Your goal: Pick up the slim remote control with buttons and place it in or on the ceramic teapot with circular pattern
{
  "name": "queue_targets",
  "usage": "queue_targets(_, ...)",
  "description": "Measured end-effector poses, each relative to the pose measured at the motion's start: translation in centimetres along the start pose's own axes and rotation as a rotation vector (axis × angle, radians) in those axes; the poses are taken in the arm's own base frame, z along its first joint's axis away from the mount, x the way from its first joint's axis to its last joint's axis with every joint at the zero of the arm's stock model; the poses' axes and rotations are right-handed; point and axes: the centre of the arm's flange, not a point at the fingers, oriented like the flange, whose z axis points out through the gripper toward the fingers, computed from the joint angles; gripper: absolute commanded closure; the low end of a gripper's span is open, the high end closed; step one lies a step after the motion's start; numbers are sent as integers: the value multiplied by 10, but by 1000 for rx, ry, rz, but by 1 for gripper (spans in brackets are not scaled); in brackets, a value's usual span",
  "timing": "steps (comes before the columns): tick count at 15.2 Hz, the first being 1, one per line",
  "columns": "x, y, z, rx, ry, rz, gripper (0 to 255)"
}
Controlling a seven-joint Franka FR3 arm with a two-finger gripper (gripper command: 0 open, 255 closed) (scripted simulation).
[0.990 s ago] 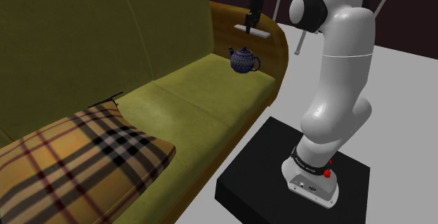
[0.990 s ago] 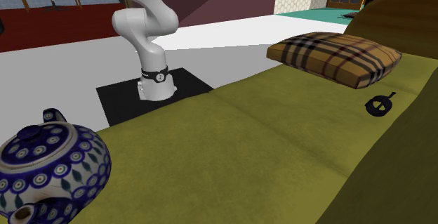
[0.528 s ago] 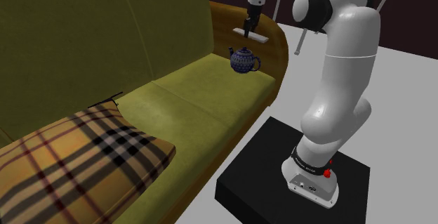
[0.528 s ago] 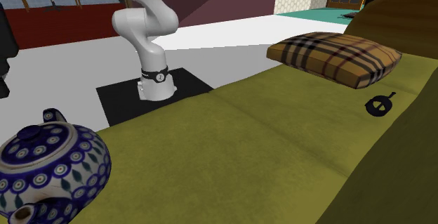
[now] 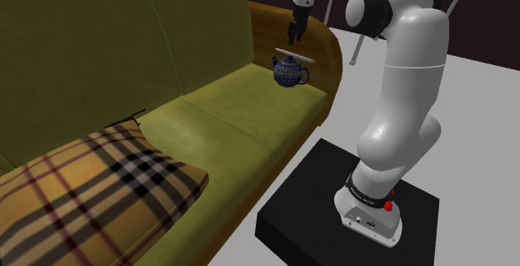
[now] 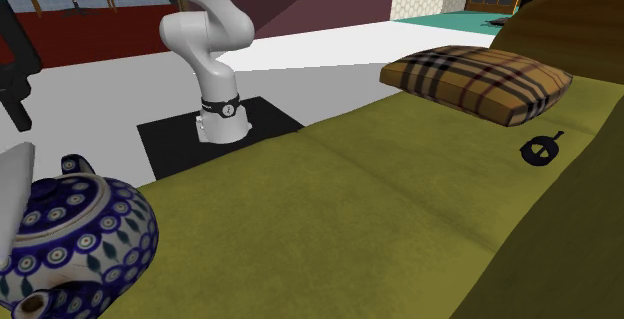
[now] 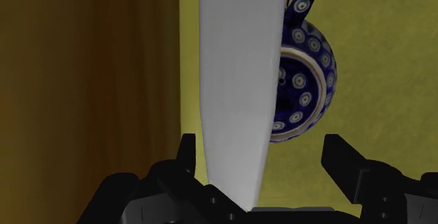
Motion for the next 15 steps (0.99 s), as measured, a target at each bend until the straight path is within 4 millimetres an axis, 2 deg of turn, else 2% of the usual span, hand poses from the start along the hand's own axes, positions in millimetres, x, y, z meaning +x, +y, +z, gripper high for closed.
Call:
queue_targets(10,6,6,-4,73,-51,13,0)
queue_targets(15,5,3,-2,53,-56,7,0)
